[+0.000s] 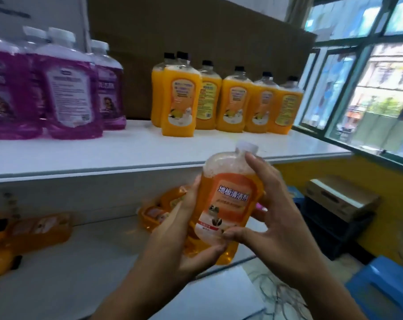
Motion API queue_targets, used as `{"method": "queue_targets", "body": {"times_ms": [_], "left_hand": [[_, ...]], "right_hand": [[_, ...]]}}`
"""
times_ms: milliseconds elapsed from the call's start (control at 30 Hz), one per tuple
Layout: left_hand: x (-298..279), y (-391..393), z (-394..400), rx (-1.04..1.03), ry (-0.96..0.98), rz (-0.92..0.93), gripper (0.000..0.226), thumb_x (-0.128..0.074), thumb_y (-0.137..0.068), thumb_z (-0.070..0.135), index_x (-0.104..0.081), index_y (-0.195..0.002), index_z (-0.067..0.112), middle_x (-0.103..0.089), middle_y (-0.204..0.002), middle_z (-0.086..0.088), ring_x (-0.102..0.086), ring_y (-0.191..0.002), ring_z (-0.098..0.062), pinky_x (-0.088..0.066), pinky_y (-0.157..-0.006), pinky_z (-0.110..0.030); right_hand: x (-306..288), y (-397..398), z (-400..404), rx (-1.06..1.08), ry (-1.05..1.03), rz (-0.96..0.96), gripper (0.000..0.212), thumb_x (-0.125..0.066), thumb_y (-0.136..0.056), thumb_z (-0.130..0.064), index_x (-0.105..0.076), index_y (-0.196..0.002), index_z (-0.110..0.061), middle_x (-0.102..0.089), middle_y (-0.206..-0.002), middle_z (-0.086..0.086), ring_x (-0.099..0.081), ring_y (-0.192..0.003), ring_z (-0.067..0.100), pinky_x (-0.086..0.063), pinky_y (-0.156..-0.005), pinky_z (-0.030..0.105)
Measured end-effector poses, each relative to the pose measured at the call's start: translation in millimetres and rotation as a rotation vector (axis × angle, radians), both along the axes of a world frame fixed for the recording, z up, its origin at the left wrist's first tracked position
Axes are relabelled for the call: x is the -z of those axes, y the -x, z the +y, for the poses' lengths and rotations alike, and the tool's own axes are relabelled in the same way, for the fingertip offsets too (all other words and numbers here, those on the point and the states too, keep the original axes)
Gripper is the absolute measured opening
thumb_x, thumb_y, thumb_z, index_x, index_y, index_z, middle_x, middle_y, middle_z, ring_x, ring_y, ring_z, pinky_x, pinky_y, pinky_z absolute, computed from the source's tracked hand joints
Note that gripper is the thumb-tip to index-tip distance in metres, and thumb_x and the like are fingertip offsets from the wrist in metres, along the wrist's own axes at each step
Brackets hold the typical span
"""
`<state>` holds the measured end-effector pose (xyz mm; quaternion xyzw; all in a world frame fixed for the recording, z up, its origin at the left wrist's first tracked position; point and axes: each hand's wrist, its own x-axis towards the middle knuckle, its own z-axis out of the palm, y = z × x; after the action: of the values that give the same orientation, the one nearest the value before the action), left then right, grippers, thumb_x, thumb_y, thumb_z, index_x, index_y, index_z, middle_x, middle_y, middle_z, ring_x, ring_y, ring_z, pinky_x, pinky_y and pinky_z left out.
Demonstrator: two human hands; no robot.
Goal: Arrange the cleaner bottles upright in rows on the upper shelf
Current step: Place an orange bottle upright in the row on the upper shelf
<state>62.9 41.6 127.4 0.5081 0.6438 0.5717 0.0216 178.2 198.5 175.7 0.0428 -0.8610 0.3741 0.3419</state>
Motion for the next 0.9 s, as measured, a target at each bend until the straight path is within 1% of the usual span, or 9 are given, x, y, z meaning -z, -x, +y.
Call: {"method": "queue_targets", "body": {"times_ms": [167, 267, 367, 433, 600, 700, 767, 833, 900], "left_hand": [[-28.1, 17.7, -48.3, -0.295, -0.001, 0.178, 0.096, -0.065, -0.078, 0.058, -0.005, -0.152, 0.044, -0.059, -0.128, 0.013, -0.060, -0.108, 0.007, -0.050, -0.085, -0.012], [-41.0, 24.2, -94.8, -0.400, 0.008, 0.179, 0.099, -0.063, -0.078, 0.061, 0.002, -0.151, 0.047, -0.053, -0.135, 0.016, -0.058, -0.115, 0.004, -0.052, -0.092, -0.020], [-49.0, 23.6, -147.4, -0.503, -0.007, 0.172, 0.100, -0.065, -0.076, 0.060, 0.001, -0.151, 0.049, -0.056, -0.132, 0.015, -0.062, -0.112, 0.000, -0.055, -0.089, -0.027], [-51.9, 23.2, -183.8, -0.567, -0.020, 0.162, 0.100, -0.067, -0.077, 0.056, -0.001, -0.151, 0.048, -0.059, -0.126, 0.017, -0.065, -0.106, -0.003, -0.057, -0.083, -0.025], [-63.1, 36.9, -280.5, -0.737, -0.063, 0.186, 0.098, -0.069, -0.080, 0.048, -0.003, -0.152, 0.045, -0.058, -0.121, 0.031, -0.063, -0.106, 0.004, -0.051, -0.081, -0.011], [-73.8, 50.0, -345.9, -0.789, -0.070, 0.200, 0.095, -0.066, -0.082, 0.043, -0.004, -0.153, 0.040, -0.058, -0.121, 0.028, -0.064, -0.107, 0.001, -0.054, -0.085, -0.020], [-78.6, 56.6, -390.3, -0.802, -0.064, 0.196, 0.095, -0.067, -0.082, 0.044, -0.002, -0.152, 0.044, -0.057, -0.121, 0.030, -0.063, -0.108, 0.000, -0.055, -0.088, -0.024], [-80.2, 61.6, -432.7, -0.816, -0.056, 0.183, 0.097, -0.068, -0.083, 0.044, 0.001, -0.151, 0.047, -0.055, -0.119, 0.036, -0.061, -0.110, 0.003, -0.054, -0.088, -0.020], [-79.3, 64.5, -472.4, -0.832, -0.042, 0.178, 0.098, -0.068, -0.083, 0.044, 0.001, -0.151, 0.047, -0.054, -0.117, 0.039, -0.060, -0.110, 0.005, -0.052, -0.086, -0.015]], "right_hand": [[-31.1, 49.9, -24.7, -0.227, -0.123, 0.087, 0.102, -0.085, -0.072, -0.021, -0.024, -0.148, -0.050, -0.022, -0.156, -0.024, -0.034, -0.144, 0.011, -0.057, -0.095, 0.031], [-39.1, 84.5, -58.1, -0.364, -0.122, 0.157, 0.098, -0.085, -0.076, -0.019, -0.025, -0.152, -0.036, -0.026, -0.158, -0.011, -0.032, -0.147, 0.016, -0.055, -0.098, 0.039], [-43.4, 111.3, -103.5, -0.500, -0.097, 0.199, 0.098, -0.085, -0.076, -0.018, -0.025, -0.152, -0.033, -0.028, -0.158, -0.007, -0.032, -0.147, 0.017, -0.055, -0.099, 0.039], [-47.8, 125.6, -140.3, -0.557, -0.115, 0.222, 0.099, -0.086, -0.075, -0.015, -0.026, -0.153, -0.031, -0.028, -0.158, -0.005, -0.031, -0.147, 0.016, -0.054, -0.101, 0.039], [-72.4, 161.9, -250.9, -0.659, -0.185, 0.258, 0.100, -0.085, -0.075, -0.012, -0.025, -0.154, -0.025, -0.028, -0.158, -0.003, -0.031, -0.147, 0.014, -0.052, -0.102, 0.041], [-86.1, 180.5, -318.1, -0.687, -0.192, 0.263, 0.101, -0.085, -0.074, -0.011, -0.026, -0.155, -0.025, -0.028, -0.158, -0.003, -0.030, -0.146, 0.013, -0.052, -0.103, 0.039], [-90.0, 191.0, -361.3, -0.725, -0.181, 0.260, 0.102, -0.085, -0.074, -0.010, -0.025, -0.155, -0.026, -0.027, -0.158, -0.005, -0.031, -0.146, 0.012, -0.054, -0.100, 0.034], [-90.4, 199.7, -402.7, -0.756, -0.172, 0.270, 0.102, -0.085, -0.074, -0.009, -0.025, -0.155, -0.029, -0.026, -0.157, -0.007, -0.033, -0.144, 0.010, -0.055, -0.097, 0.027], [-87.6, 206.4, -441.7, -0.774, -0.169, 0.287, 0.103, -0.085, -0.073, -0.009, -0.025, -0.154, -0.032, -0.026, -0.156, -0.009, -0.035, -0.143, 0.012, -0.056, -0.096, 0.030]]}}
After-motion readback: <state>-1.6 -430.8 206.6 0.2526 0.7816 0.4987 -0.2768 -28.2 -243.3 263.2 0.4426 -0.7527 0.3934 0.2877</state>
